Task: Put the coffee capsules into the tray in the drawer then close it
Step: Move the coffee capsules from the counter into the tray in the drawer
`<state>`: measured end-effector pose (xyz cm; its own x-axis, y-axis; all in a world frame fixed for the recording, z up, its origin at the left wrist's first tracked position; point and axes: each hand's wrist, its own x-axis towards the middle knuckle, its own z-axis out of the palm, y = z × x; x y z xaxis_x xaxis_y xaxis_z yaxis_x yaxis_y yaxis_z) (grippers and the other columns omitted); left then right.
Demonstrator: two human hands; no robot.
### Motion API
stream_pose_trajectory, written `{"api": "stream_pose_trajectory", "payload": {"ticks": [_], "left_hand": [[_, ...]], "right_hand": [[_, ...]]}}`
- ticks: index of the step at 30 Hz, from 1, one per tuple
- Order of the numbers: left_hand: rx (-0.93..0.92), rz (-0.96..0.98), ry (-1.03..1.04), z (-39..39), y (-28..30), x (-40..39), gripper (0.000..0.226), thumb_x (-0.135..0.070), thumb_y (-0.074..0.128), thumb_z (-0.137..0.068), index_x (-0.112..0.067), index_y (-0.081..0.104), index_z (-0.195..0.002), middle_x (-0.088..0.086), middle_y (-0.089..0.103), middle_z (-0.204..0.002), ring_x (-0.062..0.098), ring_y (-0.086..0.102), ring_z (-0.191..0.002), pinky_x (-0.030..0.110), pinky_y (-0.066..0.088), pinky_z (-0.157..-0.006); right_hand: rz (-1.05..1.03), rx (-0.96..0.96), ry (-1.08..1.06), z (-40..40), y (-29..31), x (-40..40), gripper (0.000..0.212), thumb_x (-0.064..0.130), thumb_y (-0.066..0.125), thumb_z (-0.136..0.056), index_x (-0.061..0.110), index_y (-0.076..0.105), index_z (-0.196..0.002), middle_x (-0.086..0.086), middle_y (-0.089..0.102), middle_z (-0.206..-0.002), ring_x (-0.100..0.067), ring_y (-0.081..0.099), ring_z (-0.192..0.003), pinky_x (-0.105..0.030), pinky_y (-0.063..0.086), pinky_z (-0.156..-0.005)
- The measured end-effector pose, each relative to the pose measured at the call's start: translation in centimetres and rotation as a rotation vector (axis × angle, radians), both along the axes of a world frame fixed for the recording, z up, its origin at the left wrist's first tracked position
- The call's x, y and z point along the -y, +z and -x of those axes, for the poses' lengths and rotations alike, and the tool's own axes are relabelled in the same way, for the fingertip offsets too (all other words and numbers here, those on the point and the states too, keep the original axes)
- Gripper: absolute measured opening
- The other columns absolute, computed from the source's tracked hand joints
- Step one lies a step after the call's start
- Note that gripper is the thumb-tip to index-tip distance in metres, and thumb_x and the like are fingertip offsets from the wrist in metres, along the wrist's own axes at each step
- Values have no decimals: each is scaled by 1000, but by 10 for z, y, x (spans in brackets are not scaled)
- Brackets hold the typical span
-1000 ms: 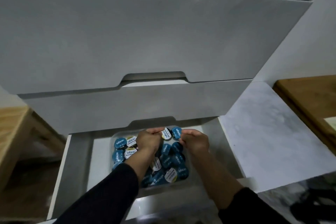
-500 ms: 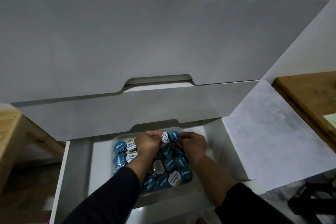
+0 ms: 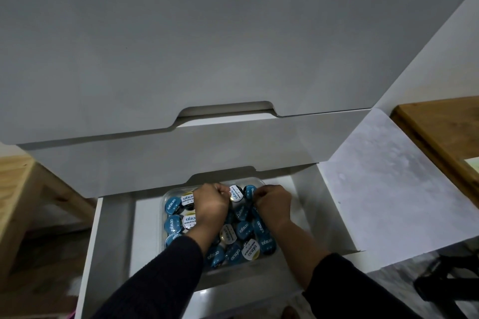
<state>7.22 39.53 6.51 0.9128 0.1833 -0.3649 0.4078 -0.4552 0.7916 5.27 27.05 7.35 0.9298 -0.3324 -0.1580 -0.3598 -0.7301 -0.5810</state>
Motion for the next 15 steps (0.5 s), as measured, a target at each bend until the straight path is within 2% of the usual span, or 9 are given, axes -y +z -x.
{"api": "stream_pose_trajectory", "payload": {"ticks": [4, 6, 8, 11, 15], "left_hand": [[33, -84, -52, 2, 5, 0, 15, -16, 58, -89, -10, 71, -84, 9, 73, -76, 19, 70, -67, 30, 58, -64], [85, -170, -118, 7, 11, 0, 19, -19, 54, -92, -9, 70, -89, 9, 72, -80, 17, 66, -64, 24, 52, -58], [187, -279, -214, 14, 15, -2, 23, -20, 49, -93, -8, 69, -94, 10, 70, -86, 15, 58, -66, 21, 45, -60], [244, -478, -373, 24, 23, -3, 25, -21, 43, -94, -9, 61, -107, 12, 66, -99, 21, 58, -84, 29, 47, -70], [168, -635, -486, 36, 34, -7, 36, -25, 40, -95, -8, 48, -125, 14, 55, -125, 27, 48, -117, 35, 42, -91]], "right_hand": [[121, -30, 150, 4, 6, -3, 21, 7, 51, -90, 6, 69, -101, -13, 67, -108, -22, 61, -97, -26, 47, -88], [155, -22, 205, 8, 7, -7, 24, 11, 45, -92, 2, 66, -100, -17, 63, -108, -25, 59, -95, -26, 44, -82], [172, -28, 235, 12, 7, -12, 24, 15, 46, -91, 0, 62, -98, -19, 59, -109, -27, 57, -96, -27, 43, -79], [266, -8, 311, 19, 8, -18, 29, 17, 46, -90, 0, 57, -110, -16, 54, -118, -28, 50, -108, -32, 43, -87], [359, -23, 402, 31, 11, -22, 35, 19, 44, -90, 1, 51, -120, -15, 51, -125, -28, 45, -116, -32, 35, -97]]}}
